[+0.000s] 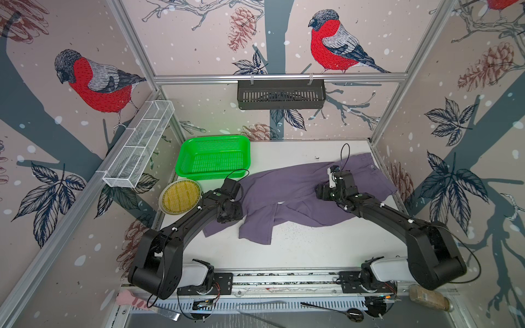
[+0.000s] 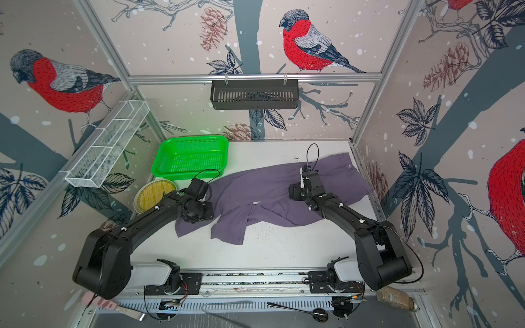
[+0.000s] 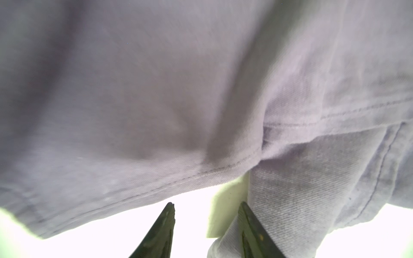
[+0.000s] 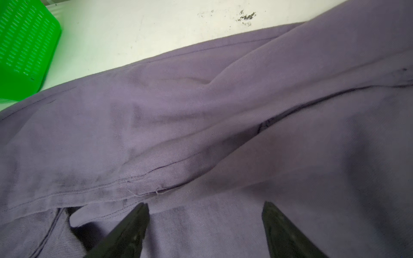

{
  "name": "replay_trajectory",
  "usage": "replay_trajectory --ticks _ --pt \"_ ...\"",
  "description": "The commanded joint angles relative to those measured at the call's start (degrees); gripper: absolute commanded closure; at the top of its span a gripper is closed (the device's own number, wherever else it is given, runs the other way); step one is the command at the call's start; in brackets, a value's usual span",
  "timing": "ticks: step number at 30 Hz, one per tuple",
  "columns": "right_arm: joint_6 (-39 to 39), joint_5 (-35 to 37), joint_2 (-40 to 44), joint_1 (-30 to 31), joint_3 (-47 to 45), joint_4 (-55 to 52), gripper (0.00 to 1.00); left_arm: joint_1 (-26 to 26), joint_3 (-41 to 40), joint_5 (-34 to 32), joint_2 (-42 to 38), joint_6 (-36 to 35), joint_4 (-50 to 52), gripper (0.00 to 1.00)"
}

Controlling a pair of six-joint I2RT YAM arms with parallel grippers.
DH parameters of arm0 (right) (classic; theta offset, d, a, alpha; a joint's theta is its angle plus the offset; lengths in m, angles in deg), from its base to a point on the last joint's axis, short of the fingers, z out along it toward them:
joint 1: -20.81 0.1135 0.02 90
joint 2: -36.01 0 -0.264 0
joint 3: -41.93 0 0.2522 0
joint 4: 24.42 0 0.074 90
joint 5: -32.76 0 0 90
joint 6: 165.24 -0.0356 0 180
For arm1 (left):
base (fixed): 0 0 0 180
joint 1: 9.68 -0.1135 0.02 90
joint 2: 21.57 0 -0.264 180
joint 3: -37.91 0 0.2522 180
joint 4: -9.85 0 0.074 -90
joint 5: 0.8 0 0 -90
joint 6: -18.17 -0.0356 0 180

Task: Fold and stack the trousers
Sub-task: Smooth out the trousers at the center of the table.

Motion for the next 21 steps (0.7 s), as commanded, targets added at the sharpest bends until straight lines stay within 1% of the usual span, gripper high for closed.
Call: replay_trajectory --ticks 1,4,5,8,12,14,15,18,19,21 --pt "1.2 -0.8 0.1 0.0 0.8 0.4 0.18 -2.2 2.9 -6.9 1.1 0.1 -1.0 0.51" --pt "1.2 -0.9 0.1 -0.1 0.7 0.6 0.18 -6.2 3.8 -6.4 3.8 -0.5 -6.1 0.52" --pt "1.3 -0.7 0.2 -0.1 0.6 0.4 0.18 -6.8 4.8 -7.5 5.0 -0.7 -7.3 0.52" --pt "1.3 -0.5 0.9 -0.3 -0.2 0.6 0.18 -7.7 8.0 -13.6 8.5 -0.9 -9.5 0.52" --pt "1.3 -0.6 1.3 -0.6 -0.7 0.7 0.18 -9.9 9.0 -16.4 14.2 -1.5 -10.6 0.53" --pt "1.7 -0.4 1.8 -0.8 -0.9 0.5 0.18 -10.2 9.0 -18.5 14.4 -1.4 -11.8 0.53" --pt "1.9 -0.2 1.9 -1.0 -1.2 0.4 0.18 -10.8 8.7 -18.6 14.1 -1.1 -12.6 0.54" --pt "2.1 -0.8 2.2 -1.8 -1.7 0.6 0.18 -13.9 6.0 -14.1 13.0 0.2 -15.9 0.57" --pt "2.1 -1.1 2.2 -1.9 -1.7 0.6 0.18 -14.1 5.3 -13.8 12.6 0.7 -16.7 0.58" --pt "2.4 -1.2 2.3 -2.0 -1.8 0.7 0.18 -14.4 4.5 -15.3 12.0 1.7 -17.4 0.6"
